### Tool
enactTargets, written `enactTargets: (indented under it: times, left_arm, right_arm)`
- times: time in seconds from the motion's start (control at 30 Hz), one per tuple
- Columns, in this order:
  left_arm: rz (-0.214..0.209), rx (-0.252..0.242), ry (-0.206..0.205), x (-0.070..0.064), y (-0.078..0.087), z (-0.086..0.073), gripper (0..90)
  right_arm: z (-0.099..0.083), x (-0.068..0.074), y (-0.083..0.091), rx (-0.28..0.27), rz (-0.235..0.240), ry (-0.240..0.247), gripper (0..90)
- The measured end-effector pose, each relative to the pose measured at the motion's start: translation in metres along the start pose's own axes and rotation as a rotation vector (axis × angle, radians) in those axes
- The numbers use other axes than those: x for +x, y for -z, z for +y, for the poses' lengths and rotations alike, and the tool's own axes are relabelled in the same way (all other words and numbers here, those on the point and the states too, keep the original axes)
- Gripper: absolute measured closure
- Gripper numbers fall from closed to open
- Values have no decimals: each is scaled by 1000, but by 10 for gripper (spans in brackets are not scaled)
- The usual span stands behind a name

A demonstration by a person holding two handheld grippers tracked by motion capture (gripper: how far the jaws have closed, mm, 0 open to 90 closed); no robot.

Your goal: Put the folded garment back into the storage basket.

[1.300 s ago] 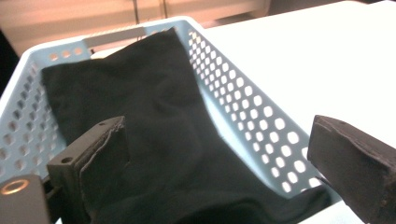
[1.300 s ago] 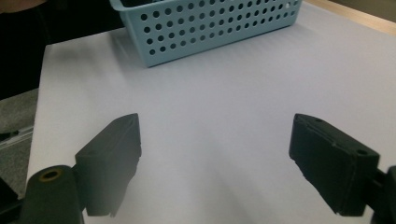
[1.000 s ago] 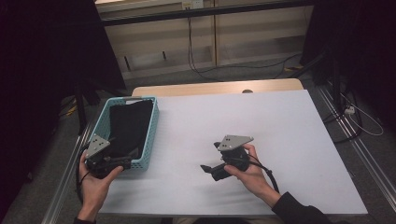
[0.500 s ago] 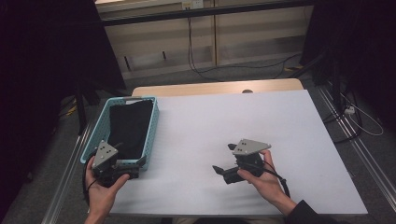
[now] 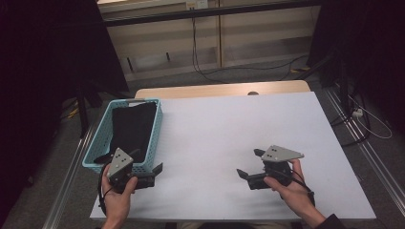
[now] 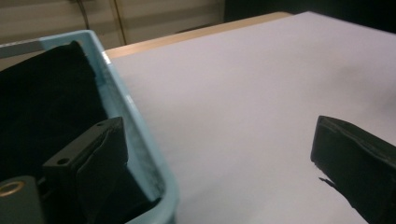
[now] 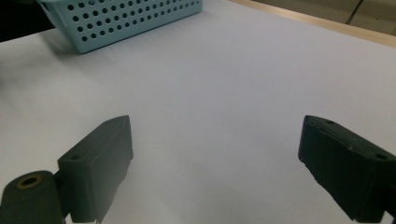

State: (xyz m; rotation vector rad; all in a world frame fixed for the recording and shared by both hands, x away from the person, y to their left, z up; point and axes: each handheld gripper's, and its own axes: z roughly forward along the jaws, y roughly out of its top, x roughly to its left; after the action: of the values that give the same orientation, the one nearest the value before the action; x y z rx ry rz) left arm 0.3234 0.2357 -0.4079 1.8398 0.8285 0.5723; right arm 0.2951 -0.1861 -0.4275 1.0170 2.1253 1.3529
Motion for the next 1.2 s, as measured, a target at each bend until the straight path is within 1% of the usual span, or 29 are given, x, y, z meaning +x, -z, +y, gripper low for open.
enactTargets:
  times: [0.07, 0.13, 0.23, 0.27, 0.33, 0.37, 0.43, 0.47, 0.53, 0.63, 0.73, 0.77, 0.83, 0.93, 1.0, 1.07, 1.13, 1.2]
  left_arm:
    - [-5, -7, 4, -6, -2, 0, 42]
    - [-30, -1, 13, -11, -3, 2, 41]
    - [-29, -12, 6, -19, -4, 4, 42]
    - [-35, -13, 7, -21, -4, 4, 42]
    - [-26, -24, 17, -25, -3, 3, 42]
    - [-26, -20, 16, -27, -4, 2, 42]
    - [-51, -4, 29, -28, -5, 1, 41]
    - [-49, -4, 24, -29, -5, 0, 41]
    - [-44, 3, 0, -32, -6, -2, 41]
    - [-58, 1, 1, -34, -8, -6, 41]
    - [-51, 18, -12, -35, -11, -8, 41]
    - [-50, 18, -10, -36, -11, -8, 42]
    - [-56, 20, -13, -37, -11, -9, 44]
    - [-53, 18, -21, -37, -11, -11, 44]
    - [-53, 22, -13, -37, -11, -12, 44]
    - [-55, 26, -19, -37, -12, -12, 44]
    - [-60, 23, -19, -37, -14, -12, 44]
    - [-65, 27, -18, -38, -14, -12, 44]
  right_arm:
    - [-3, -3, 6, -6, -12, -11, 99]
    - [-6, -6, 12, -9, -32, -16, 95]
    - [-9, -9, 20, -19, -45, -27, 94]
    - [-11, -10, 23, -20, -52, -31, 94]
    - [-14, -11, 27, -19, -56, -32, 94]
    - [-16, -11, 29, -17, -61, -32, 94]
    - [-20, -12, 34, -24, -71, -36, 94]
    - [-22, -13, 36, -27, -79, -34, 94]
    - [-25, -14, 40, -34, -88, -37, 94]
    - [-31, -16, 47, -53, -112, -40, 95]
    - [-36, -15, 54, -78, -133, -51, 92]
    - [-37, -14, 55, -84, -134, -51, 86]
    - [-40, -13, 59, -91, -137, -58, 85]
    - [-44, -14, 63, -102, -149, -67, 83]
    - [-47, -13, 66, -111, -163, -75, 84]
    - [-50, -11, 69, -111, -168, -69, 80]
    - [-51, -11, 72, -118, -166, -74, 80]
    - [-53, -11, 74, -117, -177, -72, 78]
